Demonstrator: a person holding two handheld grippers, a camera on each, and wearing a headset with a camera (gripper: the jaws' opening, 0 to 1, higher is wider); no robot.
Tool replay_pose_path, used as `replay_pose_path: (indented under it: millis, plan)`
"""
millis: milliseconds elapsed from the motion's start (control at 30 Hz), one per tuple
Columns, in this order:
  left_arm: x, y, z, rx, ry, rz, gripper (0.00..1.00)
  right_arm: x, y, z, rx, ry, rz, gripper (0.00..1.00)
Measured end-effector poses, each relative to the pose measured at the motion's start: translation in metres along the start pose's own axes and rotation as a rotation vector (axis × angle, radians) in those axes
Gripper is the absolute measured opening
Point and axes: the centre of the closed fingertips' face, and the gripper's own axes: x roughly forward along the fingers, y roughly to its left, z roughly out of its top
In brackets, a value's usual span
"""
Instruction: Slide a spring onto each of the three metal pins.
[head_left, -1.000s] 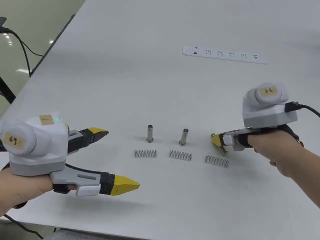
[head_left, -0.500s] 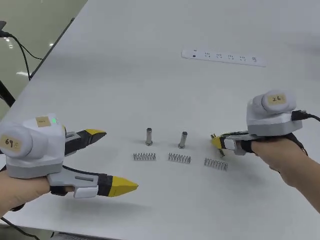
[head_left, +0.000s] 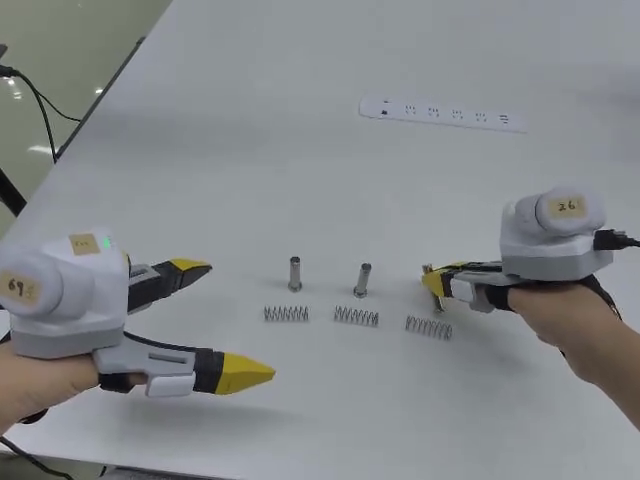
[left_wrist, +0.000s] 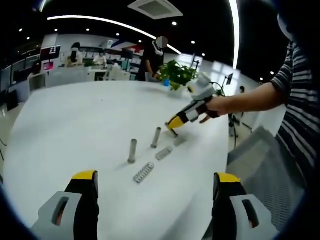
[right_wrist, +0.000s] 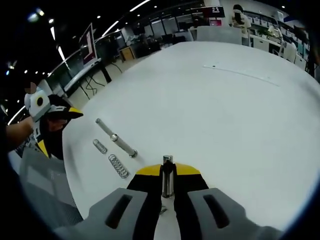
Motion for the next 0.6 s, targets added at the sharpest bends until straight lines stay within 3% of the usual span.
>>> replay_pose_path:
  millis: [600]
  plan:
    - [0.0009,-0.0004,0.0016,0.006,-0.007,0.005,0.92,-0.0036,-0.0015,0.0050,-0.009,-0.049,-0.012,0.04]
